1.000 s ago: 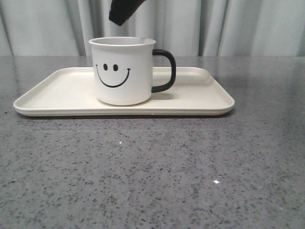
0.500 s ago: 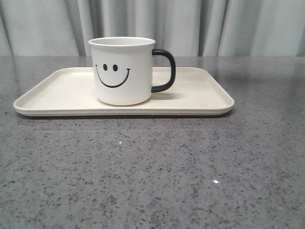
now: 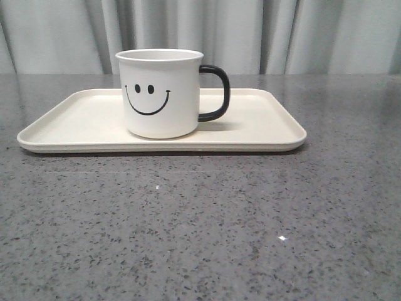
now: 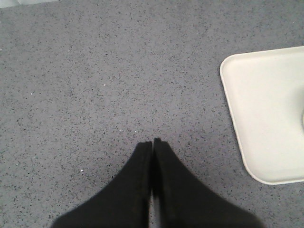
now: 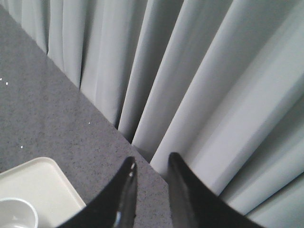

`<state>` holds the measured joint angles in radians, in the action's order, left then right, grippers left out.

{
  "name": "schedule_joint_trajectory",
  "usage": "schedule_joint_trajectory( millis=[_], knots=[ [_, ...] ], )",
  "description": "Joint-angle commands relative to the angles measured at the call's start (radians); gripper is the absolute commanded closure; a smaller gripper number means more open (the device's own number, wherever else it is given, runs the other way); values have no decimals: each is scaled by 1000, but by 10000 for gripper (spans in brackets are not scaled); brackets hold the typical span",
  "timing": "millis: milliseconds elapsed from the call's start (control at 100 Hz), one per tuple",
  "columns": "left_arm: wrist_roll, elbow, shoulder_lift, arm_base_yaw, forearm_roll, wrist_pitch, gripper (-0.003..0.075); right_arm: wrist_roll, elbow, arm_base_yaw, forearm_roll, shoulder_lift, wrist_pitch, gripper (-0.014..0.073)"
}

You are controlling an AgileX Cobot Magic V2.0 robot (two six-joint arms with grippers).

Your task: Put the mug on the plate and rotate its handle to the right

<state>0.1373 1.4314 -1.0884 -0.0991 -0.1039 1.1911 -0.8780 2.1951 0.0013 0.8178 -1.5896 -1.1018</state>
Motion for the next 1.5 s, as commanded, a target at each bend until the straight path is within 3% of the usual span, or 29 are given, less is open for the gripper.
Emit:
schedule_joint_trajectory(
  millis=[0, 170, 410, 1050, 1140, 1330, 1490],
  knots=[
    [-8, 26, 14, -2, -12, -59, 740, 7, 5, -51, 121, 58, 62, 403],
    [-8, 26, 14, -2, -12, -59, 740, -22, -61, -123, 237, 112, 110, 404],
    [-8, 26, 14, -2, -12, -59, 740, -50, -226, -195, 253, 238, 167, 404],
    [-8, 26, 14, -2, -12, -59, 740, -96, -988, -229, 225, 738, 495, 405],
    [-8, 26, 14, -2, -12, -59, 740, -95, -1073, -229, 192, 800, 511, 449],
    [-8, 26, 14, -2, -12, -59, 740, -94, -1189, -229, 159, 872, 522, 670],
    [-8, 26, 14, -2, -12, -59, 740, -88, -1216, -229, 156, 895, 541, 654]
  ],
)
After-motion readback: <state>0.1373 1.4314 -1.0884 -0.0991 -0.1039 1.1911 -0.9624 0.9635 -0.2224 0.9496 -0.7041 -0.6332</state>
